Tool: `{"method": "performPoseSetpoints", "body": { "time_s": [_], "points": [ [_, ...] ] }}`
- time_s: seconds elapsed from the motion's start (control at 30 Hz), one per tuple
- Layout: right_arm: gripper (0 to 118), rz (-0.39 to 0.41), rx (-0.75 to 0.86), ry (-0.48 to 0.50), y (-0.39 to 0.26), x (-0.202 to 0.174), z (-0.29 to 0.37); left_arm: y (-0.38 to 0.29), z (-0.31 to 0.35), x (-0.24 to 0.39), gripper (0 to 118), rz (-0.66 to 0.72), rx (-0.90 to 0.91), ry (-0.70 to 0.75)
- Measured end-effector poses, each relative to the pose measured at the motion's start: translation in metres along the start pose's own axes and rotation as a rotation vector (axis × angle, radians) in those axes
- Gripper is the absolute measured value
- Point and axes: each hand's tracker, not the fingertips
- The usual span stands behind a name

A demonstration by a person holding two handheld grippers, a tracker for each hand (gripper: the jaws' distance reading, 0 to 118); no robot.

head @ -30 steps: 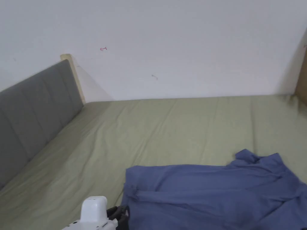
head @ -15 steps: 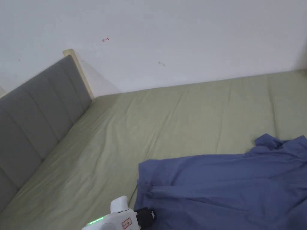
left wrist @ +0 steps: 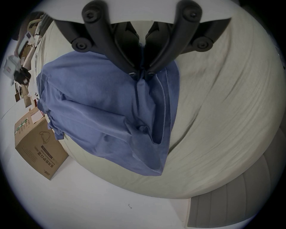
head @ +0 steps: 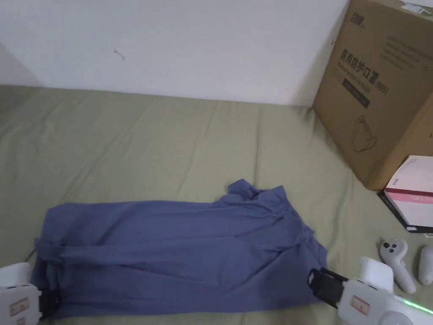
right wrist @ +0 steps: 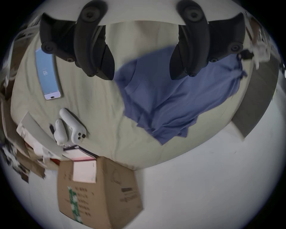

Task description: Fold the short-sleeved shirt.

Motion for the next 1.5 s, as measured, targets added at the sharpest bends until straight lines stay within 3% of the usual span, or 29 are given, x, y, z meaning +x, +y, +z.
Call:
{"method": "performPoseSetpoints", "body": {
  "time_s": [0.1,0.17,0.2,0.23,0.27,0.3,0.33,0.37,0.47,0.53,0.6,0.73,0.87,0.9,1.0,1.07,1.2,1.27,1.3,1.33,1.37,1.5],
  "points": [
    [78,0.01,-0.065,-0.091,0.006,0.008,-0.051,-0.003,0.004,0.005,4,-0.004,0.007,-0.005],
    [74,0.02,-0.237,-0.041,-0.005,0.02,-0.092,-0.003,0.005,0.006,4,-0.005,0.009,-0.006],
    [68,0.051,-0.247,-0.06,-0.014,0.02,-0.097,-0.004,0.006,0.007,4,-0.006,0.01,-0.007],
    [46,0.142,-0.115,-0.104,-0.023,0.008,-0.086,-0.005,0.007,0.008,4,-0.006,0.013,-0.006],
    [6,0.15,-0.116,-0.126,-0.022,0.001,-0.081,-0.006,0.008,0.009,4,-0.008,0.015,-0.006],
    [5,0.163,-0.149,-0.092,-0.023,-0.002,-0.081,-0.005,0.008,0.009,4,-0.01,0.016,-0.005],
    [5,0.127,-0.149,-0.024,-0.021,-0.005,-0.083,-0.004,0.009,0.009,4,-0.011,0.015,-0.005],
    [5,0.148,-0.17,-0.103,-0.021,-0.014,-0.081,-0.002,0.011,0.008,4,-0.006,0.011,-0.009],
    [5,0.144,-0.16,-0.087,-0.013,-0.009,-0.072,0.006,0.027,0.005,3,-0.002,0.041,-0.043],
    [5,0.118,-0.111,-0.109,-0.002,-0.01,-0.054,0.009,0.047,0.008,3,-0.024,0.064,-0.046],
    [5,0.059,-0.106,-0.063,0.004,-0.008,-0.039,0.016,0.051,-0.003,3,-0.001,0.062,-0.082],
    [5,0.099,-0.086,-0.074,0.004,-0.014,-0.003,0.018,0.084,0.002,3,-0.026,0.095,-0.098],
    [5,0.093,-0.074,-0.064,0.005,-0.013,-0.015,-0.004,0.114,-0.005,3,-0.046,0.099,-0.117],
    [5,0.092,-0.079,-0.063,-0.01,-0.01,0.024,-0.012,0.12,-0.008,3,-0.047,0.087,-0.13],
    [5,0.079,-0.103,-0.075,-0.019,-0.007,0.03,-0.044,0.135,-0.016,3,-0.053,0.039,-0.132],
    [5,0.093,-0.123,-0.085,-0.069,0.027,0.081,-0.067,0.143,-0.023,3,-0.048,0.022,-0.123],
    [5,0.096,-0.163,-0.096,-0.107,0.035,0.097,-0.094,0.153,-0.031,3,-0.045,-0.001,-0.113],
    [13,0.086,-0.169,-0.091,-0.118,0.041,0.095,-0.099,0.152,-0.03,4,-0.058,-0.015,-0.101],
    [37,0.084,-0.178,-0.091,-0.115,0.025,0.103,-0.102,0.152,-0.032,21,-0.056,0.008,-0.105],
    [57,0.092,-0.186,-0.099,-0.116,0.02,0.105,-0.102,0.149,-0.033,48,-0.043,0.003,-0.101],
    [65,0.112,-0.178,-0.122,-0.119,0.017,0.108,-0.1,0.148,-0.031,65,-0.031,-0.017,-0.069],
    [65,0.116,-0.099,-0.041,-0.105,0.02,0.135,-0.103,0.174,-0.017,66,-0.191,0.128,0.036]
  ]
}}
